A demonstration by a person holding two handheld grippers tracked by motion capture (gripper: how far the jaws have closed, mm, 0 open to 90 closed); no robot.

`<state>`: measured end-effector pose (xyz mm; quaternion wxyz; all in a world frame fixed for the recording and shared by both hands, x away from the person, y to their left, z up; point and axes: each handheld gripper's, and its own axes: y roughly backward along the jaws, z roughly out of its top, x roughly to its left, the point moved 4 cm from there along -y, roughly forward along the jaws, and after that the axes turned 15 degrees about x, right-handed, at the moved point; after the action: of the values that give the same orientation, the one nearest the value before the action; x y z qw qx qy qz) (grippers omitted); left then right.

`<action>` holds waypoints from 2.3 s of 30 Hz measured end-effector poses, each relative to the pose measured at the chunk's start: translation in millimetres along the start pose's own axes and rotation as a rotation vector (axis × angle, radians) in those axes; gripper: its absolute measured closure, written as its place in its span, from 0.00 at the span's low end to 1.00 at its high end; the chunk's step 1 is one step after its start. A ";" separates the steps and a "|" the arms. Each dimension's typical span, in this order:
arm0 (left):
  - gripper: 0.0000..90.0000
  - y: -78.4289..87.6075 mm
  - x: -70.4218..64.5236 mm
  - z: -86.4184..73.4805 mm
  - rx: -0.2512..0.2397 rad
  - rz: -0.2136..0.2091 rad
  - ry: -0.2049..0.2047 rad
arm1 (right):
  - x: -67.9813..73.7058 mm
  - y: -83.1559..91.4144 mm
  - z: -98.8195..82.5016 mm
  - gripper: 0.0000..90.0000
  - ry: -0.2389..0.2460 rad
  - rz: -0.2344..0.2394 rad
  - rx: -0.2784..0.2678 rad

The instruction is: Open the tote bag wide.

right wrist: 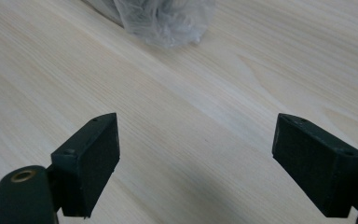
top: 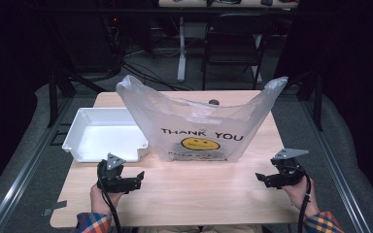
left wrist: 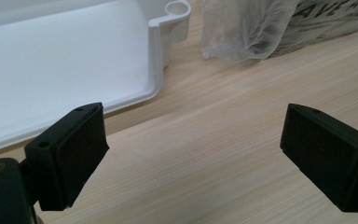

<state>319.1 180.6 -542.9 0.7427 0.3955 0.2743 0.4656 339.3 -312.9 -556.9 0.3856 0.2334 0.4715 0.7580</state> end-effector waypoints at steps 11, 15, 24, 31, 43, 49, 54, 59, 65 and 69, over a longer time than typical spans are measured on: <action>0.17 12.6 -10.6 22.7 -0.076 -0.033 -0.021 | 13.3 15.0 23.3 0.29 0.030 0.015 -0.074; 0.21 16.5 -14.5 33.4 -0.126 -0.041 -0.020 | 21.8 24.5 31.6 0.42 0.066 0.025 -0.106; 0.32 15.5 -26.8 58.1 -0.211 -0.042 -0.021 | 32.0 45.7 59.0 0.56 0.066 0.051 -0.233; 0.56 4.4 -29.4 68.1 -0.255 -0.052 -0.020 | 36.3 36.5 76.0 0.82 0.075 0.065 -0.251; 0.80 -9.3 -28.0 80.4 -0.265 -0.082 -0.063 | 28.1 29.4 90.8 1.00 0.050 0.079 -0.257; 0.89 -20.9 -29.1 84.8 -0.232 -0.096 -0.075 | 20.9 21.0 97.7 1.00 0.029 0.082 -0.237; 0.96 -33.7 -30.5 88.4 -0.194 -0.114 -0.071 | 16.8 8.0 101.9 1.00 0.008 0.106 -0.220; 0.97 -43.6 -31.8 90.0 -0.157 -0.128 -0.084 | 12.8 -2.4 102.1 1.00 -0.019 0.124 -0.187; 0.98 -51.6 -30.8 90.6 -0.127 -0.134 -0.083 | 8.7 -11.4 100.5 1.00 -0.049 0.135 -0.164; 0.98 -60.9 -31.0 90.5 -0.094 -0.134 -0.083 | 2.7 -22.0 96.4 1.00 -0.064 0.132 -0.122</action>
<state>405.3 106.9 -544.4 0.8007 0.3598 0.2469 0.4104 414.8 -253.6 -533.6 0.3631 0.2640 0.3955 0.8012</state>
